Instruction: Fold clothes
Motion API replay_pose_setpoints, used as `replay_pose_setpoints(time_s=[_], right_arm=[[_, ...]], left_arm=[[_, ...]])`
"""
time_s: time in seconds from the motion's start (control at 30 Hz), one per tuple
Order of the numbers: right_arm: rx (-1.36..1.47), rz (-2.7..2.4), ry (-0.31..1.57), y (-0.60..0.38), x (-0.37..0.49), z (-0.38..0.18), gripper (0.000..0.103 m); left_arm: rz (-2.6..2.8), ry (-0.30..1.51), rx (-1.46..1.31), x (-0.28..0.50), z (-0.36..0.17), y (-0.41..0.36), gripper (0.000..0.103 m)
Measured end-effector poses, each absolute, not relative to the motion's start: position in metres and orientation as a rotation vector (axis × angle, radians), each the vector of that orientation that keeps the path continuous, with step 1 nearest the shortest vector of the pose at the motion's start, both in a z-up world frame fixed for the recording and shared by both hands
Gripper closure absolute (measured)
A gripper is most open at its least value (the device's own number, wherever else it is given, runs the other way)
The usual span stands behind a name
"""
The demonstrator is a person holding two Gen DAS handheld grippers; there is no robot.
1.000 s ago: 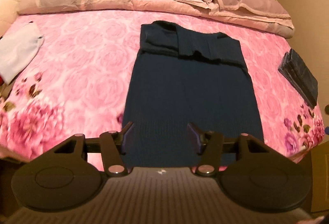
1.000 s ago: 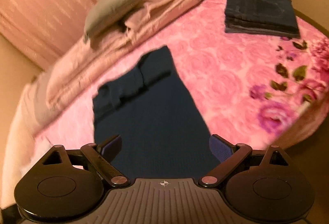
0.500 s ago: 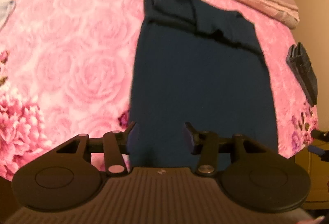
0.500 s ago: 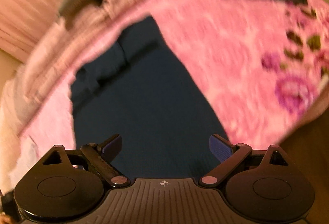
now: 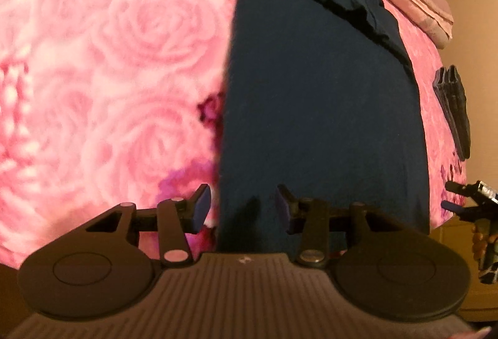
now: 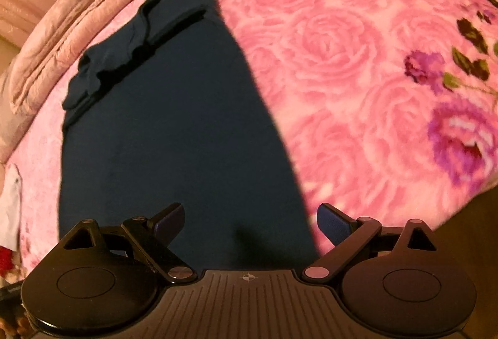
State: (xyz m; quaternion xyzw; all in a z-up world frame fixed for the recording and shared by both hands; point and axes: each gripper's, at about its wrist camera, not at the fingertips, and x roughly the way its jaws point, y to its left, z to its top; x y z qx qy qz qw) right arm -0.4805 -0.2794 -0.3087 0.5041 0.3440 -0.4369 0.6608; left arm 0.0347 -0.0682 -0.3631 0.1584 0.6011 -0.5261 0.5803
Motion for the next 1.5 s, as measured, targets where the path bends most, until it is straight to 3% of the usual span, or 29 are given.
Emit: replay_pose_setpoints(time_s=[0.33,0.47,0.87,1.1,1.2,1.33,1.4,1.5], right_arm=[[1.214,-0.858,0.786,-0.271,-0.514,-0.351,0.008],[1.266,-0.777,0.720,-0.283,-0.523,-0.352,0.023],[1.399,-0.575,0.488,-0.338,-0.534,-0.382,0.023],[1.517,-0.411,0.511,-0.321,-0.544,-0.393,0.031],[1.542,-0.381,0.516,-0.315,-0.535,-0.401,0.043],[1.565,-0.393,0.483,-0.322,-0.528,-0.409,0.062],[1.544,-0.412,0.525,-0.324,-0.527,-0.410,0.091],[1.512,-0.421,0.568,-0.323,-0.527,-0.405,0.096]], left_arm=[[-1.226,1.481,0.080,0.058,-0.388,-0.042,0.064],[-1.235,1.512,-0.009,0.070,-0.392,-0.038,0.065],[-1.393,1.594,-0.095,0.073,-0.424,-0.092,0.066],[-1.349,1.721,-0.123,0.059,-0.432,-0.056,0.077],[-1.328,1.735,-0.161,0.060,-0.435,-0.059,0.077],[-1.352,1.738,-0.155,0.064,-0.437,-0.073,0.086],[-1.377,1.725,-0.105,0.063,-0.434,-0.078,0.097],[-1.416,1.710,-0.107,0.065,-0.427,-0.071,0.098]])
